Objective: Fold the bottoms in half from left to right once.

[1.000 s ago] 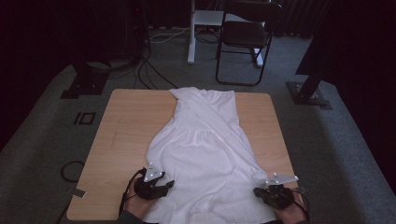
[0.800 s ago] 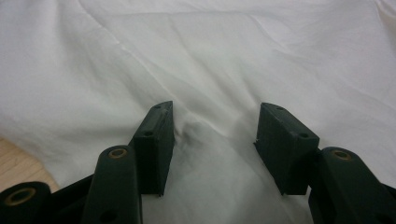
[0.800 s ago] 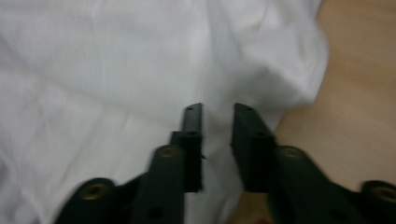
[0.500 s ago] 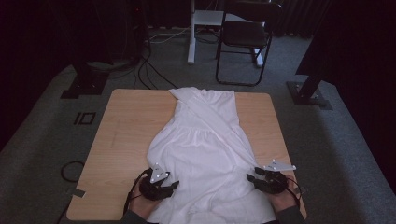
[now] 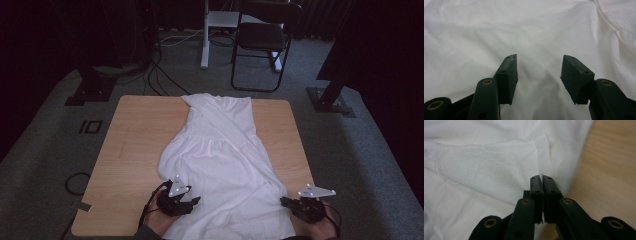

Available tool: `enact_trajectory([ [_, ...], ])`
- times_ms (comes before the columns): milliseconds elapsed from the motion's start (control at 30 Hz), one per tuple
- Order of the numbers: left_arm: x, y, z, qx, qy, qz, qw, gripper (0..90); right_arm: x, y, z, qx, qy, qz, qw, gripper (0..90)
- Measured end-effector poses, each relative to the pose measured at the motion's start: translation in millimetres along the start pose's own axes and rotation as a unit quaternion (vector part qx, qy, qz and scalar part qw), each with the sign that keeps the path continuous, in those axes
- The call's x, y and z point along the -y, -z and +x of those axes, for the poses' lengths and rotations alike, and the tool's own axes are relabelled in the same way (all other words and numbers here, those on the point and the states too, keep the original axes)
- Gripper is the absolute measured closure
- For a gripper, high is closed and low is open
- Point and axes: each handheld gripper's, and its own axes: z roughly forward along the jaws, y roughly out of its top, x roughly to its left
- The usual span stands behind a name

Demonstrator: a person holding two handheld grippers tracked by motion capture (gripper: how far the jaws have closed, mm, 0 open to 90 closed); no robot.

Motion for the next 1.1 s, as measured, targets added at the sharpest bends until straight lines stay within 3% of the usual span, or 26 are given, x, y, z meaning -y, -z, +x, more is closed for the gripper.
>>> enact_trajectory([
  [133, -15.7, -6.4, -9.1, 0.012, -0.026, 0.000, 0.9996, 47.5, 4.3, 7.3, -8.2, 0.000, -0.014, -0.002, 0.9999, 79.8],
  [233, -21.0, -15.0, -13.7, 0.020, -0.040, 0.003, 0.9990, 47.5, -8.0, 9.4, -6.2, 0.001, -0.013, -0.036, 0.9993, 64.5],
  [333, -21.0, -19.8, -11.3, 0.022, -0.034, 0.005, 0.9992, 47.5, -26.4, 3.3, -3.6, 0.012, -0.008, -0.064, 0.9978, 54.6],
  [433, -20.9, -13.8, -1.9, 0.009, -0.027, 0.001, 0.9996, 47.1, -47.1, -12.5, -4.2, 0.024, 0.005, -0.070, 0.9972, 50.5],
  [567, -22.8, 3.7, 24.3, -0.025, -0.001, -0.014, 0.9996, 45.9, -73.4, -42.4, -9.6, 0.034, 0.010, -0.056, 0.9978, 45.6],
  [700, -25.7, 13.5, 60.3, -0.071, 0.023, -0.027, 0.9968, 44.5, -95.6, -67.0, -10.2, 0.042, 0.027, -0.044, 0.9978, 41.7],
  [733, -25.7, 13.5, 60.3, -0.071, 0.023, -0.027, 0.9968, 43.2, -95.6, -67.0, -10.2, 0.042, 0.027, -0.044, 0.9978, 41.7],
  [767, -27.0, 10.8, 80.1, -0.095, 0.028, -0.021, 0.9949, 41.8, -107.0, -79.7, -13.0, 0.045, 0.032, -0.040, 0.9977, 40.1],
  [800, -27.0, 10.8, 80.1, -0.095, 0.028, -0.021, 0.9949, 40.7, -107.0, -79.7, -13.0, 0.045, 0.032, -0.040, 0.9977, 40.1],
  [833, -27.8, 4.4, 100.4, -0.118, 0.039, -0.016, 0.9921, 38.6, -115.5, -90.6, -17.1, 0.049, 0.031, -0.039, 0.9975, 37.0],
  [867, -27.8, 4.4, 100.4, -0.118, 0.039, -0.016, 0.9921, 37.3, -115.5, -90.6, -17.1, 0.049, 0.031, -0.039, 0.9975, 37.0],
  [900, -28.6, -4.5, 121.6, -0.117, 0.072, -0.011, 0.9905, 35.7, -123.5, -102.8, -22.2, 0.054, 0.027, -0.028, 0.9978, 33.3],
  [933, -28.6, -4.5, 121.6, -0.117, 0.072, -0.011, 0.9905, 34.9, -123.5, -102.8, -22.2, 0.054, 0.027, -0.028, 0.9978, 33.3],
  [967, -29.8, -13.8, 138.7, -0.119, 0.094, -0.004, 0.9884, 34.5, -130.7, -114.6, -25.0, 0.062, 0.027, -0.023, 0.9974, 30.2],
  [1067, -32.2, -25.7, 149.8, -0.130, 0.094, 0.013, 0.9870, 30.0, -138.9, -125.9, -26.3, 0.063, 0.024, -0.018, 0.9976, 25.9],
  [1100, -32.9, -37.1, 160.3, -0.136, 0.101, 0.019, 0.9854, 29.6, -147.7, -137.2, -25.8, 0.060, 0.025, -0.010, 0.9979, 19.7],
])
